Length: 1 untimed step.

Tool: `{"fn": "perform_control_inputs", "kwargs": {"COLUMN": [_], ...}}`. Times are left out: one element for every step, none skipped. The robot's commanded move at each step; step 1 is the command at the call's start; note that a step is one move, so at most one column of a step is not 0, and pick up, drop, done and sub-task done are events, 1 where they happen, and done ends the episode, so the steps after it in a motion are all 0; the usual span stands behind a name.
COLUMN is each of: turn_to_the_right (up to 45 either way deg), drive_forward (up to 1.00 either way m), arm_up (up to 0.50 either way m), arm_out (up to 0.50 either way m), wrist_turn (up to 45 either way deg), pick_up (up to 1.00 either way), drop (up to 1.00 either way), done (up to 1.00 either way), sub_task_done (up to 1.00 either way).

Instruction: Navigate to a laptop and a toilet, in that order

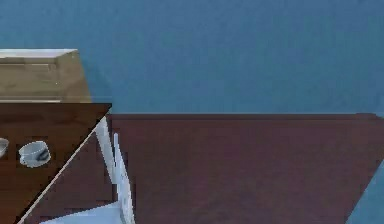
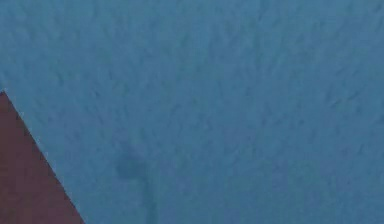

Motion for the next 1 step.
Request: {"fn": "perform_control_inputs", "kwargs": {"turn_to_the_right": [-45.0], "drive_forward": [0.0], "arm_up": [0.0], "arm_out": [0.0], "wrist_turn": [0.0], "pick_up": [0.0], "drop": [0.0], "done": [0.0], "sub_task_done": [0.0]}}
